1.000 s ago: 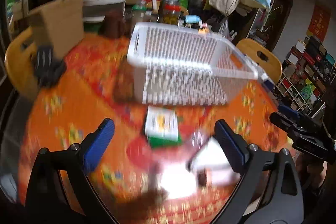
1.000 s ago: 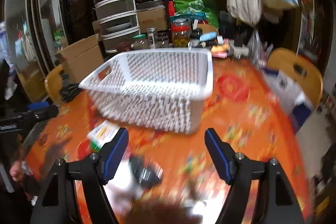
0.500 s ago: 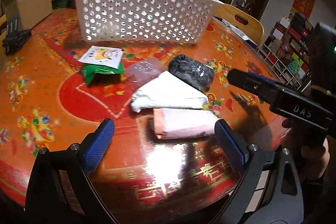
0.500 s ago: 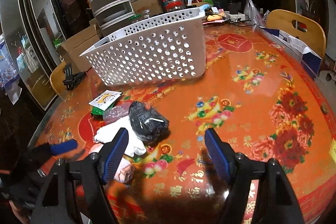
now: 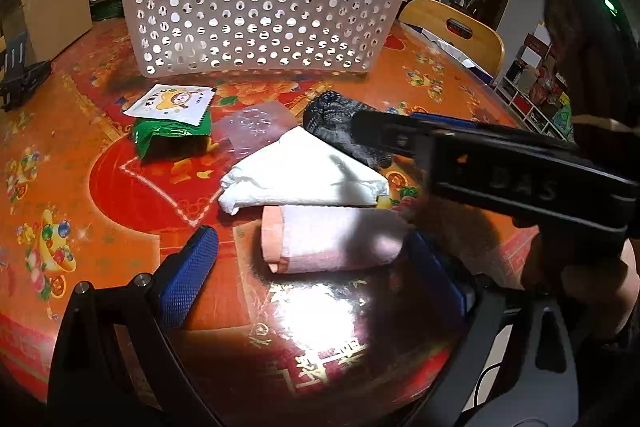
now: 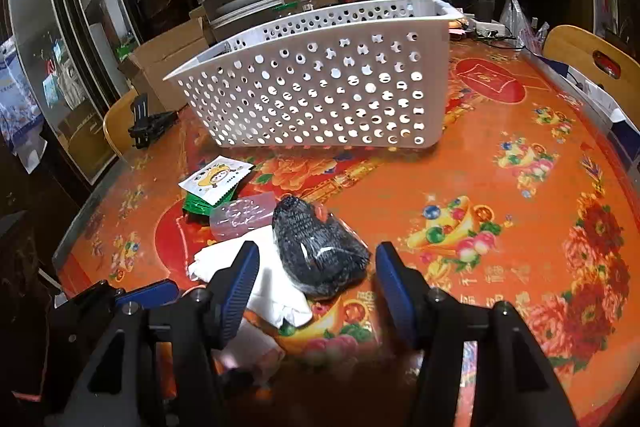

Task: Organize soft objects
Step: 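Grasp the pink rolled towel with the left gripper while the right grasps the black glove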

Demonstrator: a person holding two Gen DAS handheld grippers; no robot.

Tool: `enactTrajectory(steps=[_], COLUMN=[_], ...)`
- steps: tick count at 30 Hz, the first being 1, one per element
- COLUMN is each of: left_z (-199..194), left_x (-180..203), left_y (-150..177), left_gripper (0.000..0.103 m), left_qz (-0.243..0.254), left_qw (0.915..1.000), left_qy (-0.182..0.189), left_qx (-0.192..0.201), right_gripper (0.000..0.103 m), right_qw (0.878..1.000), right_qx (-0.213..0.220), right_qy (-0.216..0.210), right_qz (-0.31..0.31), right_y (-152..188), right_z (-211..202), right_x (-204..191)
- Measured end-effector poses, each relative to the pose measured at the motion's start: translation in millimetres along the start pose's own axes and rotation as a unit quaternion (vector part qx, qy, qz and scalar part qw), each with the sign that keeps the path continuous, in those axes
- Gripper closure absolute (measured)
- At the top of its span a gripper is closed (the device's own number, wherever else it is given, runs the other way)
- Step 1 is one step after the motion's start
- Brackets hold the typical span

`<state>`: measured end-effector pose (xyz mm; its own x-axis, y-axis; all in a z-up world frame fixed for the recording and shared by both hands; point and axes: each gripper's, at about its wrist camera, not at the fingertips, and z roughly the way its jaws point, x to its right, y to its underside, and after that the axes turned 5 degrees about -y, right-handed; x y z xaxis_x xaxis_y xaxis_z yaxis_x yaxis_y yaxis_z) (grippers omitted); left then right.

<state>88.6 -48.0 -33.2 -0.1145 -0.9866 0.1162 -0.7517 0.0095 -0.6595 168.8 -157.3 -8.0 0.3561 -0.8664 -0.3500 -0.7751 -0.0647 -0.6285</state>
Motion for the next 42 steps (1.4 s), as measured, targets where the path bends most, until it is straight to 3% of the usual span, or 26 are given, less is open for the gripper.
enactTrajectory(steps=[20,32,34,36,42], left_z=[6.3,7.2,6.4,4.7,1.3], left_x=[0.1,0.9,0.5,1.0,0.0], left_y=[-0.3,1.6,2.5,3.8,8.4], left_gripper=[0.008,0.009,0.015,0.031,0.037], left_qz=[0.007,0.017,0.019,0.023,0.032], left_qw=[1.0000,0.9997,0.9996,0.9994,0.9988], left_qy=[-0.002,-0.009,-0.009,-0.007,-0.008], left_qx=[0.006,0.015,0.019,0.023,0.036], right_gripper=[0.042,0.050,0.051,0.052,0.052], right_qw=[0.999,0.998,0.998,0.998,0.999], right_qx=[-0.030,-0.028,-0.027,-0.025,-0.011], right_qy=[0.013,0.022,0.023,0.023,0.024], right_qz=[-0.031,-0.052,-0.054,-0.051,-0.039], right_y=[-14.3,-11.1,-9.8,-8.8,-5.3], right_z=[30.7,27.8,26.6,25.1,14.6], right_x=[-1.1,-5.7,-6.2,-5.3,-0.4])
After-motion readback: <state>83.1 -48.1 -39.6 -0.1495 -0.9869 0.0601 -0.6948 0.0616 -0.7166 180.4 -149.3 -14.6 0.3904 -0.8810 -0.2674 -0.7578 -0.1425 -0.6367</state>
